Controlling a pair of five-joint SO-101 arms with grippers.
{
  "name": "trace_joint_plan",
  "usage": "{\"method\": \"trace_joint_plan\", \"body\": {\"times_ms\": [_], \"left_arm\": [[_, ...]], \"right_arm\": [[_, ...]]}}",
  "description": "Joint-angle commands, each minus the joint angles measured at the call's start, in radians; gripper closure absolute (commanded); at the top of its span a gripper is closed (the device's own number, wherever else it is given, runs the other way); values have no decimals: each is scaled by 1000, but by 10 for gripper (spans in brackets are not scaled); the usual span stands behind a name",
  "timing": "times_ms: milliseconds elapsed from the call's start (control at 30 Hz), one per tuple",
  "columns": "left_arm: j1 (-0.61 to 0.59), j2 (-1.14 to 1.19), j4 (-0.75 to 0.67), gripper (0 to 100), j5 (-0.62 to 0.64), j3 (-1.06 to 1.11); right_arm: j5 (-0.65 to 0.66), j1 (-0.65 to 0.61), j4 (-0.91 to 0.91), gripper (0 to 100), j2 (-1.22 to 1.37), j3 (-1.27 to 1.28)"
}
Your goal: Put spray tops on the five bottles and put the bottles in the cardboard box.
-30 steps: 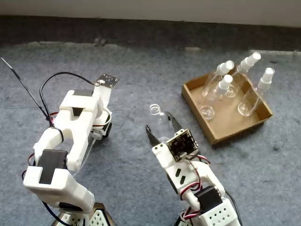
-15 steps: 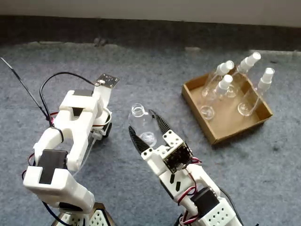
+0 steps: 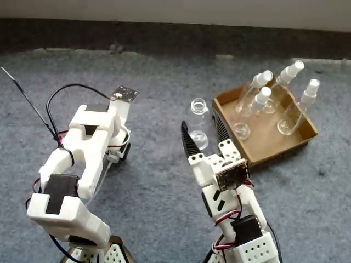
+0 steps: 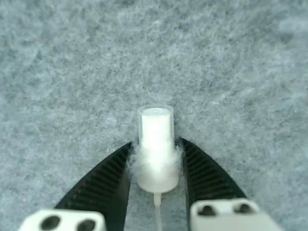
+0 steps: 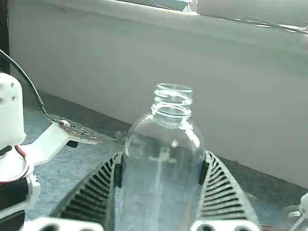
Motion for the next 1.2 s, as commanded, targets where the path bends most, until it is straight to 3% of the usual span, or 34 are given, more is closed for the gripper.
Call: {"method": "trace_joint_plan", "body": {"times_ms": [0,433,700,933,1033,1167], "left_arm": [[25,-105,14,996,110,-64],[45,-651,6,993,126,-65],[254,-920,-2,995,126,-71],[315,-1109,-298,995,135,-64],[351,-1167,-408,995,245,-64],[381,-1221,-442,995,391,-64]], "right_arm": [[0,4,-33,917,-12,119],[-3,-36,-53,917,-21,119],[0,-108,-68,917,-16,119],[0,-108,-67,917,-12,119],[-3,-108,-67,917,-12,119],[-5,-110,-67,917,-12,119]]}}
